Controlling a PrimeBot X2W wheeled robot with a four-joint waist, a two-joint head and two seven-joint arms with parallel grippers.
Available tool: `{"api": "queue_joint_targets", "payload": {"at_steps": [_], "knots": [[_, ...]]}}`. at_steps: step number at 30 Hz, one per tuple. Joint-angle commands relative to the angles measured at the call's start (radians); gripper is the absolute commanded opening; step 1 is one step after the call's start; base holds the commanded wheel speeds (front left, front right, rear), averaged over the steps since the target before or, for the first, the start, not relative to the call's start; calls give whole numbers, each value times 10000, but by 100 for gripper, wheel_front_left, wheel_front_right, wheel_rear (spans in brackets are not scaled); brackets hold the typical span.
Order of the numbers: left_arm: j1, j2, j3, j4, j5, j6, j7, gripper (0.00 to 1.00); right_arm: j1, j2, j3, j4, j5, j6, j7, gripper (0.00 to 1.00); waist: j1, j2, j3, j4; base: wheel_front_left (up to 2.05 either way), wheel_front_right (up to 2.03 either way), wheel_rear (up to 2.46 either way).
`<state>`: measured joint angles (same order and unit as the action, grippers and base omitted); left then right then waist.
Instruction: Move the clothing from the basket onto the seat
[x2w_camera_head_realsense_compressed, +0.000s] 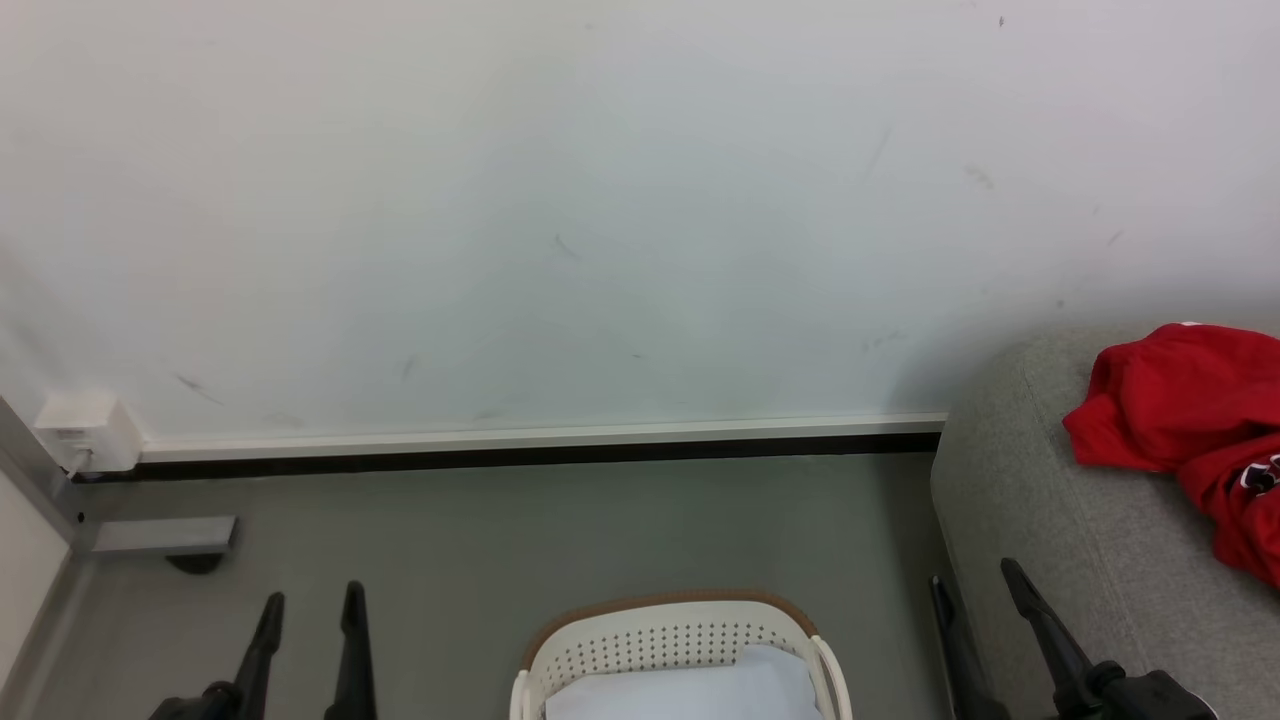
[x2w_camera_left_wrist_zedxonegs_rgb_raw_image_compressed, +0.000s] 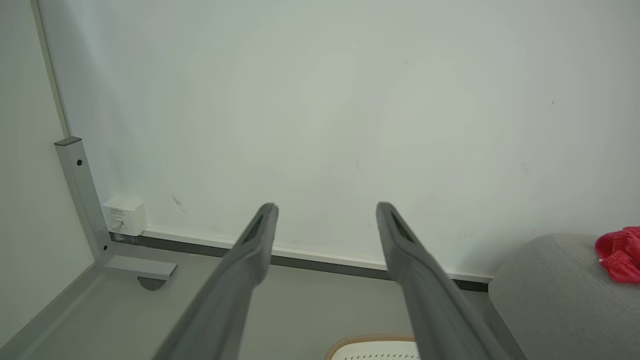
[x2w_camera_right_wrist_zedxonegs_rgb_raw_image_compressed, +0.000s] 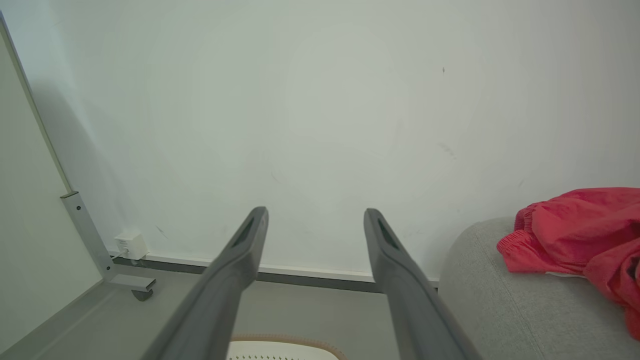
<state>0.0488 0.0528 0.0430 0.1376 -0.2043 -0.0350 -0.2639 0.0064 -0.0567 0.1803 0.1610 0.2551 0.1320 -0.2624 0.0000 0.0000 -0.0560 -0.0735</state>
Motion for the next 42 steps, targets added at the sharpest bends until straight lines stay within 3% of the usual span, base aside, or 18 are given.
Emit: {"api": "queue_joint_targets", "payload": {"at_steps": [1, 19, 20, 23, 42], "knots": [[23, 1, 60, 53, 90, -54, -7, 100, -105, 23, -10, 17, -18, -27, -31, 100, 0, 0, 4, -1, 0, 0, 0], [-73, -9, 44, 294, -254, -124, -7, 100, -316, 48, 106, 132, 94, -27, -31, 100, 0, 0, 8, -148, 0, 0, 0], [-21, -44, 33, 309, -135, -120, 1, 0, -222, 36, 115, 120, 5, 0, 2, 0, 0, 0, 5, -149, 0, 0, 0], [-21, -87, 68, 574, -294, -127, 95, 0, -47, 37, 122, 247, 175, 0, 33, 0, 0, 0, 12, -144, 0, 0, 0], [-408, -65, 211, 664, -3719, -337, 994, 0, -358, -170, -383, 384, 3729, -4, 751, 0, 0, 0, 100, -9, 0, 0, 0]]}}
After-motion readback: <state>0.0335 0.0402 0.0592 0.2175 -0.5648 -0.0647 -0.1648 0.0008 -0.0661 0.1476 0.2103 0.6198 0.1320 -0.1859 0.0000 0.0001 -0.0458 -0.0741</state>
